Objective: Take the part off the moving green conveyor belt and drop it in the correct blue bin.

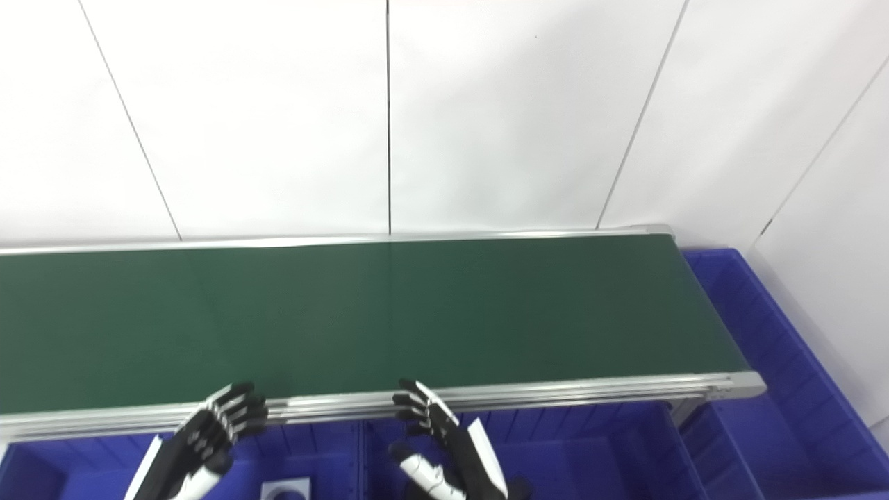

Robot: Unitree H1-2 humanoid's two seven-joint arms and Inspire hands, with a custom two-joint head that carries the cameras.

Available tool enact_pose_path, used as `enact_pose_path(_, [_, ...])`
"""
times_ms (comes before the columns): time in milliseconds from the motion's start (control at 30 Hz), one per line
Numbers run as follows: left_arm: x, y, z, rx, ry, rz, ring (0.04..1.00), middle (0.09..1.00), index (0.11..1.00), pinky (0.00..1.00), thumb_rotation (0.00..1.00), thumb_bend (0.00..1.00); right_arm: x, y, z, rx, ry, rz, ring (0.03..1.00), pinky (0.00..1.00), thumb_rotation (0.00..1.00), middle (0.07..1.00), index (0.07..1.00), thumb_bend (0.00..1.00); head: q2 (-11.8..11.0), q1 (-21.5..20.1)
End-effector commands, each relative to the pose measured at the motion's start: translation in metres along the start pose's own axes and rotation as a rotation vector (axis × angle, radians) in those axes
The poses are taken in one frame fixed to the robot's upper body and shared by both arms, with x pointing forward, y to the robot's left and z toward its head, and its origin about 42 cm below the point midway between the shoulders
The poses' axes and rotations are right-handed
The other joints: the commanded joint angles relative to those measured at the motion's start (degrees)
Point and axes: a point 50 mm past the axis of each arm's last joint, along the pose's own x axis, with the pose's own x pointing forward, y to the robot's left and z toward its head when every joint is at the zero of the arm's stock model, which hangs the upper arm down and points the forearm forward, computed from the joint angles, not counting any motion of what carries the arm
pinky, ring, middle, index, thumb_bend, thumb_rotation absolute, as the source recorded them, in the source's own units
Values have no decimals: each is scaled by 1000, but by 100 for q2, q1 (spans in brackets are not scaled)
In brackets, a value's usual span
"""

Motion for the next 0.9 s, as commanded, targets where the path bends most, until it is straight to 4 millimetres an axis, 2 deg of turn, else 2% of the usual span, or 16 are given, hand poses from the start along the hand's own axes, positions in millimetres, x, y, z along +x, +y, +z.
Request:
enact_pose_path(0, [7,-5,13,26,-36,1,737,763,793,677,578,963,6,-7,12,9,-33,-4,771,698,787,820,876,653,4,9])
enact_pose_path(133, [11,-12,21,36,-62,-8,732,764,788,649,572,966,7,-16,19,-4,-40,1,769,693,791,819,875,662,229,374])
enact_pose_path(300, [11,-19,32,63,-91,-24,738,772,785,643,541,906,7,-24,27,-11,-36,3,767,691,787,813,872,669,420,565])
enact_pose_path(533, [3,-21,36,103,-83,-18,711,758,774,620,531,907,8,-26,28,-5,-39,0,758,693,752,799,862,662,403,539])
enact_pose_path(733, [0,-23,36,96,-73,-16,731,761,784,656,514,918,7,-26,30,-10,-38,6,757,680,764,800,861,675,352,555])
enact_pose_path(867, [-1,-24,36,108,-65,-27,731,765,784,654,514,918,5,-26,30,-18,-35,7,753,671,749,800,858,650,296,543])
